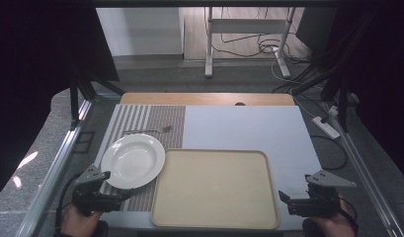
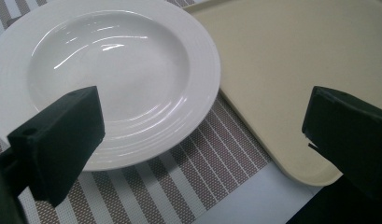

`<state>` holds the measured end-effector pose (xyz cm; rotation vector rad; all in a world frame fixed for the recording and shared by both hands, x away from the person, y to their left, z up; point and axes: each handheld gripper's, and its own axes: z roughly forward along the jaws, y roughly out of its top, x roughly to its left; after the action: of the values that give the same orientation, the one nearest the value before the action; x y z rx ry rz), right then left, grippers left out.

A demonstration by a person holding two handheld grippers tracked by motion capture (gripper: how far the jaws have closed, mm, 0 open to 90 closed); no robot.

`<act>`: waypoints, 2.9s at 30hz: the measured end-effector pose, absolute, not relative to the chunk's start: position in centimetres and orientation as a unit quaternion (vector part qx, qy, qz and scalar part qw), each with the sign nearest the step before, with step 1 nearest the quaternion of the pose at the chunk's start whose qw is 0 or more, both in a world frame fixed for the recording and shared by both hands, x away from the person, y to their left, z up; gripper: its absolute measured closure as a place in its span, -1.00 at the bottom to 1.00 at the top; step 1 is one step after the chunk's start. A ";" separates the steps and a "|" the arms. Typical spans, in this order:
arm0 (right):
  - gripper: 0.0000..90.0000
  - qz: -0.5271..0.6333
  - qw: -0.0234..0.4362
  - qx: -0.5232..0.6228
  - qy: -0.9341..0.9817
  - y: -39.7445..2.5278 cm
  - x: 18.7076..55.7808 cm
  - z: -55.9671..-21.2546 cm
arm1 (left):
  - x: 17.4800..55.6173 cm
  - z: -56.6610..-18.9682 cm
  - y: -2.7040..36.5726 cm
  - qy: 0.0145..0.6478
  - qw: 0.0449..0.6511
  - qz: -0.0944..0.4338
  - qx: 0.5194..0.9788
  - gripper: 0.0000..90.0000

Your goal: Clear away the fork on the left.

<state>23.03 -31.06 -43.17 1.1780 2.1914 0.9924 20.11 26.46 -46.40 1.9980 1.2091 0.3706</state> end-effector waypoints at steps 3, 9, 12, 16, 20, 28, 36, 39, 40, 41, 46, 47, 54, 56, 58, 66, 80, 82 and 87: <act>-0.99 0.361 0.229 0.426 0.797 -31.0 23.0 -43.2 | 20.2 -46.4 26.5 0.475 0.377 0.142 0.783 -1.00; -0.99 0.362 0.229 0.425 0.797 -31.1 23.0 -43.2 | 20.3 -46.4 26.3 0.475 0.371 0.139 0.786 -1.00; -0.99 0.363 0.227 0.424 0.798 -31.1 23.0 -43.2 | 20.4 -46.4 26.3 0.476 0.370 0.138 0.786 -1.00; -0.99 0.362 0.225 0.422 0.800 -31.0 23.0 -43.2 | 20.5 -46.4 26.3 0.475 0.379 0.137 0.782 -1.00; -0.99 0.362 0.225 0.424 0.799 -31.1 23.1 -43.2 | 20.9 -46.4 26.0 0.472 0.375 0.136 0.786 -1.00; -0.99 0.360 0.232 0.427 0.796 -31.0 23.0 -43.2 | 21.5 -46.6 25.6 0.465 0.368 0.135 0.794 -1.00; -0.99 0.358 0.232 0.427 0.797 -31.0 23.0 -43.2 | 22.5 -46.8 25.3 0.462 0.357 0.137 0.800 -1.00; -0.99 0.358 0.232 0.427 0.798 -31.0 23.0 -43.2 | 23.1 -47.0 25.4 0.460 0.357 0.133 0.802 -1.00; -0.99 0.357 0.232 0.427 0.798 -30.9 23.0 -43.2 | 23.3 -47.1 25.4 0.460 0.356 0.133 0.802 -1.00; -0.99 0.356 0.232 0.426 0.799 -30.9 23.0 -43.2 | 23.4 -47.2 25.4 0.460 0.355 0.135 0.803 -1.00; -0.99 0.354 0.233 0.426 0.799 -30.9 23.0 -43.2 | 24.5 -47.5 25.6 0.464 0.359 0.126 0.800 -1.00; -0.99 0.354 0.234 0.426 0.799 -30.9 23.0 -43.2 | 24.7 -47.6 25.6 0.464 0.362 0.120 0.799 -1.00; -0.99 0.353 0.234 0.426 0.800 -30.8 23.0 -43.2 | 26.0 -47.6 25.4 0.459 0.354 0.126 0.805 -1.00; -0.99 0.353 0.234 0.426 0.800 -30.8 23.0 -43.2 | 26.5 -47.7 25.4 0.458 0.353 0.128 0.805 -1.00; -0.99 0.353 0.234 0.426 0.800 -30.8 23.0 -43.2 | 26.9 -47.7 25.4 0.462 0.352 0.124 0.804 -1.00; -0.99 0.352 0.234 0.427 0.799 -30.8 23.0 -43.2 | 28.8 -47.9 25.3 0.466 0.344 0.113 0.808 -1.00; -0.99 0.351 0.233 0.427 0.800 -30.8 23.1 -43.3 | 32.5 -48.0 24.7 0.449 0.344 0.106 0.818 -1.00; -0.99 0.351 0.233 0.427 0.800 -30.8 23.1 -43.3 | 33.1 -48.0 24.6 0.446 0.344 0.105 0.820 -1.00; -0.99 0.351 0.232 0.427 0.801 -30.8 23.1 -43.3 | 34.6 -48.2 24.5 0.444 0.338 0.106 0.823 -1.00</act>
<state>23.09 -30.80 -43.28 1.1726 2.2000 0.9636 34.58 24.50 -48.20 2.1453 1.1564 0.2774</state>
